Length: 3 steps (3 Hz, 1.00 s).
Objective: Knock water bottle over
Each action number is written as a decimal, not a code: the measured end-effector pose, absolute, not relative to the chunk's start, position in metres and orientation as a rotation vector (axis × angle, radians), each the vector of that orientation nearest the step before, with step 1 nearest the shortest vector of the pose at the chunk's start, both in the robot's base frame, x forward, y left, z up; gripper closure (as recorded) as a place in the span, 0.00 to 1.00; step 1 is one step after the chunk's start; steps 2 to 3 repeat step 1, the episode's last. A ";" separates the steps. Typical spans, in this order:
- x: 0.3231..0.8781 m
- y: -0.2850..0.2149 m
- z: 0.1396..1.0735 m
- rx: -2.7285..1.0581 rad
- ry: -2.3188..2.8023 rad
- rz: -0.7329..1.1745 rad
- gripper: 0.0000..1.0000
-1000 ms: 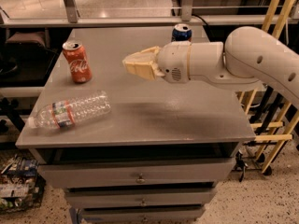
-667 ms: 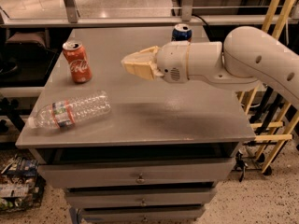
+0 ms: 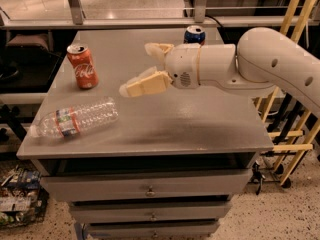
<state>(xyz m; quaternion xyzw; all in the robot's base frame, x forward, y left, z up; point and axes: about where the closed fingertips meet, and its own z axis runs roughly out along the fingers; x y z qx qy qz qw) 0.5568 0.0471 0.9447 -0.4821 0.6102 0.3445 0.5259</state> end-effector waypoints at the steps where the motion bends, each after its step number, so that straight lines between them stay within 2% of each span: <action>1: 0.557 0.047 0.945 -1.153 1.459 0.824 0.00; 3: 0.557 0.047 0.945 -1.153 1.459 0.824 0.00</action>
Offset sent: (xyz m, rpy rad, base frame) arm 0.0000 0.0000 0.0000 0.0000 0.0000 0.0000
